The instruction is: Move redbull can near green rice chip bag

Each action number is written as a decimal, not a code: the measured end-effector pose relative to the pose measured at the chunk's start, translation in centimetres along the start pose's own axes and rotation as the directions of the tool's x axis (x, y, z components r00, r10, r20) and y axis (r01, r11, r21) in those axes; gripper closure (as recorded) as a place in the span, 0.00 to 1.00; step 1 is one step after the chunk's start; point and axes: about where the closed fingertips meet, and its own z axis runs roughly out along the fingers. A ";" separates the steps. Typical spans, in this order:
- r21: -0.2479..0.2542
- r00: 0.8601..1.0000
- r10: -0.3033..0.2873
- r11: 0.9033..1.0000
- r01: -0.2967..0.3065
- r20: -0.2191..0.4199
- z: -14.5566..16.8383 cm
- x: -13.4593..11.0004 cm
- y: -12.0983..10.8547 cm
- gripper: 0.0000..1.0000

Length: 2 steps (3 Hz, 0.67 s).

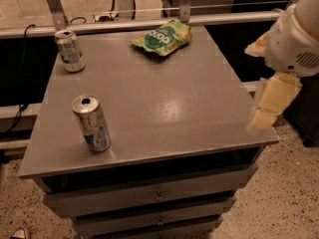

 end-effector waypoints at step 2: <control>-0.154 0.919 -0.002 0.986 0.068 0.394 8.8 -14.6 2.7 0.00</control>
Offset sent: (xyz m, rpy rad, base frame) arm 0.0341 0.2763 -0.0587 0.7184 0.0940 0.2879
